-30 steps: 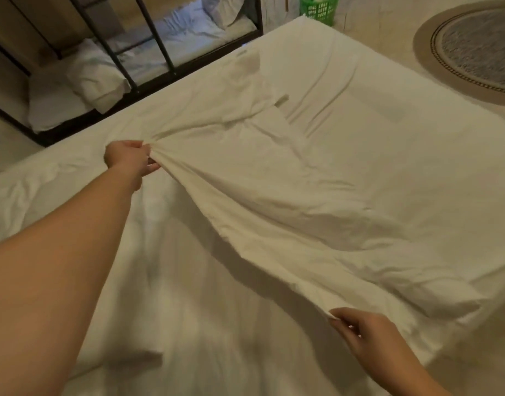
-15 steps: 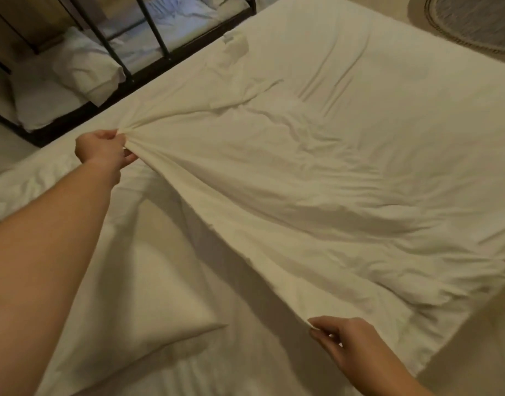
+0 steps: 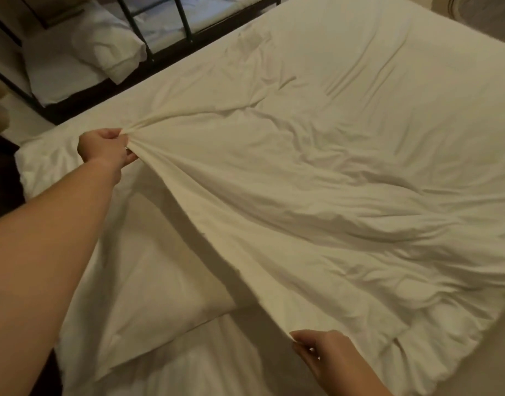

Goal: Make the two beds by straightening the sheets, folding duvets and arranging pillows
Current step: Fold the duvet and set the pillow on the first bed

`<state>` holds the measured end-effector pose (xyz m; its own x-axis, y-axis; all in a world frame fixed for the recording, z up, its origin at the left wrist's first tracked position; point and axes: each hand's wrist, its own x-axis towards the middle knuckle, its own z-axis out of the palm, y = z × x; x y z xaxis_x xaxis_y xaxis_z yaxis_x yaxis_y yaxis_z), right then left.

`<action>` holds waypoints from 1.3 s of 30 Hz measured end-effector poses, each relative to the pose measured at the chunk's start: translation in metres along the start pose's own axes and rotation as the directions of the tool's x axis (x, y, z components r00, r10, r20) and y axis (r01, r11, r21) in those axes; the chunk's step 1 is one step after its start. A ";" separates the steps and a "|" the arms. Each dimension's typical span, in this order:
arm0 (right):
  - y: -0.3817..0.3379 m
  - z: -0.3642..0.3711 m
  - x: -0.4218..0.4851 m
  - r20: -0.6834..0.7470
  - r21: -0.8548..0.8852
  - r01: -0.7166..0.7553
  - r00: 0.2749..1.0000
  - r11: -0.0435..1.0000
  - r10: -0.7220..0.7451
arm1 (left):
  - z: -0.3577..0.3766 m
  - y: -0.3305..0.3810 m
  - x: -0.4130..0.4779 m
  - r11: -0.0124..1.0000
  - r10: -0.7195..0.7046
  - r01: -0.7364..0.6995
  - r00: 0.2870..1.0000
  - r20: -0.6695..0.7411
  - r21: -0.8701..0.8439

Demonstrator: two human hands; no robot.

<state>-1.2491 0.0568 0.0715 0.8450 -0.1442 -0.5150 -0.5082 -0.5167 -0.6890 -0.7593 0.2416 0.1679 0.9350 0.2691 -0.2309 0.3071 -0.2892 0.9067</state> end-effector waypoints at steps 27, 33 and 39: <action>-0.041 0.078 0.050 -0.011 -0.303 0.056 0.998 0.951 -0.063 | -0.076 -0.130 0.023 0.946 0.000 0.019 0.998 -0.059 0.323; -0.102 0.089 0.107 -0.089 -0.368 0.319 0.923 0.874 -0.374 | -0.132 -0.189 -0.002 0.887 -0.167 0.176 0.984 -0.058 0.427; -0.150 0.134 0.144 0.057 -0.377 0.477 0.868 0.794 -0.493 | -0.153 -0.253 -0.012 0.888 -0.373 0.346 0.927 0.033 0.301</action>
<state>-1.0739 0.2270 0.0323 0.9745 0.1782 -0.1362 0.0618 -0.7971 -0.6007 -0.8749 0.4521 -0.0043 0.7585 0.3273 -0.5636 0.6501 -0.4406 0.6191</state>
